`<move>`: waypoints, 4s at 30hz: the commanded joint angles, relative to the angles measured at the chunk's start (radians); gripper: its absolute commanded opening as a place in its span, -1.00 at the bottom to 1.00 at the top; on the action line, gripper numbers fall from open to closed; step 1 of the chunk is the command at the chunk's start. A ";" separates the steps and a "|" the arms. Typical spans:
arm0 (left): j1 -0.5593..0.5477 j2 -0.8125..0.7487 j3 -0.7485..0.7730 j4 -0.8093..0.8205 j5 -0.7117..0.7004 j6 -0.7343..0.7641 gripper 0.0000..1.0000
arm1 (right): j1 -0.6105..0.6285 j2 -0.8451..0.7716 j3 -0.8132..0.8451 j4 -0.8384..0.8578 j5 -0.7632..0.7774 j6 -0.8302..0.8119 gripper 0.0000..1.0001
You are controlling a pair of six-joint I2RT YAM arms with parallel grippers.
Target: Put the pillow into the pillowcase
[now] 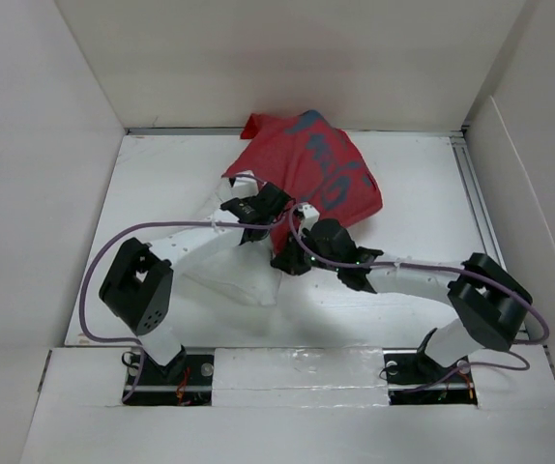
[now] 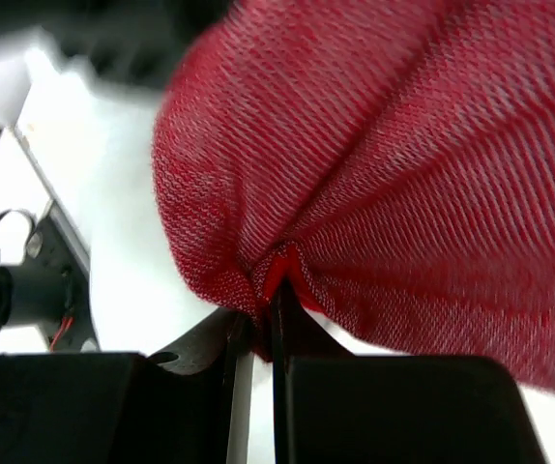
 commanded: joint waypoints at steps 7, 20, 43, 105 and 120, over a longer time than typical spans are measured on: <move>0.096 -0.076 -0.096 0.297 -0.063 0.037 -1.00 | 0.184 -0.008 -0.016 0.152 -0.219 0.001 -1.00; 0.228 -0.159 -0.105 0.526 0.254 0.120 -1.00 | 0.053 0.046 0.293 -0.257 0.213 -0.118 -1.00; 0.279 -0.297 -0.389 0.649 0.468 0.137 -1.00 | -0.032 0.106 0.646 -0.730 0.690 -0.292 1.00; 0.279 -0.252 -0.483 1.280 0.667 0.198 -1.00 | -0.182 0.335 0.823 -0.141 -0.765 -0.063 -1.00; 0.256 -0.175 -0.441 1.279 0.634 0.179 -1.00 | -0.123 0.292 0.688 -0.159 -0.709 -0.139 -1.00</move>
